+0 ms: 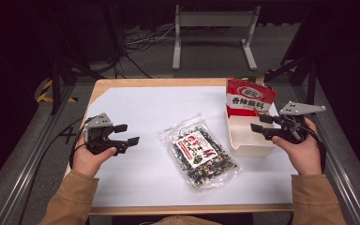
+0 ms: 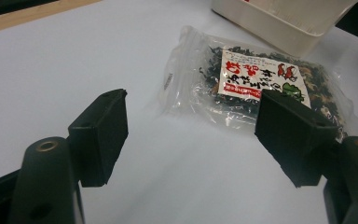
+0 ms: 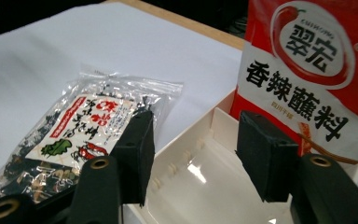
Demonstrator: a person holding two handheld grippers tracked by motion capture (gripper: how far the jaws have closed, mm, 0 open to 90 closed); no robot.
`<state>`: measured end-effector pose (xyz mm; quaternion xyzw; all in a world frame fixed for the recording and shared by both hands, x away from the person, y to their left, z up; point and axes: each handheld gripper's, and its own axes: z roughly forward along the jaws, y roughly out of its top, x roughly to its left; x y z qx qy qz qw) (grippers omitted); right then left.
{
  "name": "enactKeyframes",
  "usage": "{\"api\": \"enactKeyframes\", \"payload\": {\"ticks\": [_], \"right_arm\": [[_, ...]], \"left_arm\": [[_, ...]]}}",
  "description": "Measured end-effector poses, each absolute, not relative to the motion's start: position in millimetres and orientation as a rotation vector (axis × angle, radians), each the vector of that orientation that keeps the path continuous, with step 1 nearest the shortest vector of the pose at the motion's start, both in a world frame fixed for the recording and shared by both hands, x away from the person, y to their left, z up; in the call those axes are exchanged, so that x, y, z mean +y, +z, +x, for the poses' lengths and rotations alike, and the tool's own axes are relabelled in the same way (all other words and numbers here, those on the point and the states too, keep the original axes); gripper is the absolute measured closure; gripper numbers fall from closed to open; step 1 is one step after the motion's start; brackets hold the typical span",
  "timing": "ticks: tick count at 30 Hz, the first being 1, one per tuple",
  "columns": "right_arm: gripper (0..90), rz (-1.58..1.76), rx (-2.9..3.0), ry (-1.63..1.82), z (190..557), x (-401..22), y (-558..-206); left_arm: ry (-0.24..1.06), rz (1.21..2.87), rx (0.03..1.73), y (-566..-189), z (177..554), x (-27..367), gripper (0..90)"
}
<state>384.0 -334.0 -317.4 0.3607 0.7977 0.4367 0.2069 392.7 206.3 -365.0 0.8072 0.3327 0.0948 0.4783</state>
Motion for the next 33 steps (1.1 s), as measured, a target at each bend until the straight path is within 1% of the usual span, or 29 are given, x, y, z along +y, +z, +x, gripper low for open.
{"api": "enactKeyframes", "payload": {"ticks": [10,16,20,25,33], "right_arm": [[46.5,0.983,2.239,1.224,377.0,-328.6,-313.7],[46.8,0.958,2.265,1.223,374.6,-321.7,-313.7],[45.1,0.931,2.263,1.221,373.4,-317.3,-313.6],[44.5,0.912,2.272,1.219,370.8,-311.8,-314.5],[45.2,0.900,2.286,1.202,364.6,-307.4,-317.6]], "left_arm": [[0.235,1.986,0.813,-366.1,400.3,195.0,26.9],[0.182,2.013,0.841,-372.0,410.4,183.2,26.3],[0.132,2.030,0.862,-379.1,417.9,175.1,25.5],[0.113,2.017,0.895,-385.8,427.3,166.0,25.0],[0.101,1.980,0.930,-393.7,443.3,158.3,29.0]]}}
